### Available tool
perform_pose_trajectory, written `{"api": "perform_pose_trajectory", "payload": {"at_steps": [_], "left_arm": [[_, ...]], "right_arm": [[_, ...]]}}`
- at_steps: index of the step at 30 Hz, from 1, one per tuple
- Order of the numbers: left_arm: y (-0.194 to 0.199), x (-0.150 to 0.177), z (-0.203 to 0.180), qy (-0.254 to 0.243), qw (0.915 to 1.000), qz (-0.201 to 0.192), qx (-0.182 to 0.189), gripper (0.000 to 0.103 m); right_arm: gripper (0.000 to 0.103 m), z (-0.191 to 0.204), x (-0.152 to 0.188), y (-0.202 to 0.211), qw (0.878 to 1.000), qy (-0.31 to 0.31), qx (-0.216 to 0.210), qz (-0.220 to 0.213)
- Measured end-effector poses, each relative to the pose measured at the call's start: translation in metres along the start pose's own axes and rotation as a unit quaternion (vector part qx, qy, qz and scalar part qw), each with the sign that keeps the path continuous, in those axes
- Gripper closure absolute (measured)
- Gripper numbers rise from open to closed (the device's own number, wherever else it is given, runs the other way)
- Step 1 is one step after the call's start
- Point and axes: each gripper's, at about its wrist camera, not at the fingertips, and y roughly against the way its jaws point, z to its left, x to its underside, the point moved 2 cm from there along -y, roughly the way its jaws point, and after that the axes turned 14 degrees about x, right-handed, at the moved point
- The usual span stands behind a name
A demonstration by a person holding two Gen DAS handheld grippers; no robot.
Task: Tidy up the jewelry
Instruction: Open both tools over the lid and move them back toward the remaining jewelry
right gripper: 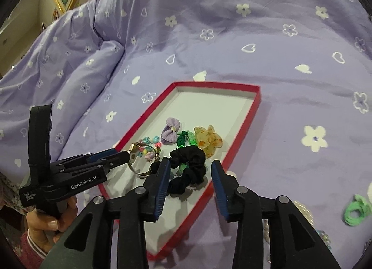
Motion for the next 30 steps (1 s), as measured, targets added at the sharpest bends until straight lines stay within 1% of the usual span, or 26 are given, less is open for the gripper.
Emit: {"api": "perform_pose_trajectory", "payload": {"at_steps": [6, 12, 14, 22, 30], "left_arm": [[0.015, 0.003, -0.025, -0.009, 0.9997, -0.011, 0.021, 0.068], [0.019, 0.013, -0.052, -0.015, 0.9988, -0.008, 0.046, 0.067], [0.018, 0.018, -0.062, -0.021, 0.9984, -0.004, 0.052, 0.065], [0.004, 0.034, -0.114, -0.064, 0.9943, 0.022, 0.082, 0.065], [-0.017, 0.041, -0.165, -0.106, 0.9877, 0.049, 0.104, 0.065]], "right_arm": [[0.059, -0.026, 0.011, 0.027, 1.0, -0.022, 0.009, -0.012], [0.057, -0.064, 0.033, 0.051, 0.998, -0.048, 0.034, -0.018], [0.056, -0.08, 0.042, 0.06, 0.997, -0.062, 0.044, -0.02], [0.056, -0.141, 0.075, 0.093, 0.99, -0.107, 0.09, -0.025], [0.056, -0.186, 0.092, 0.114, 0.981, -0.141, 0.126, -0.036]]}}
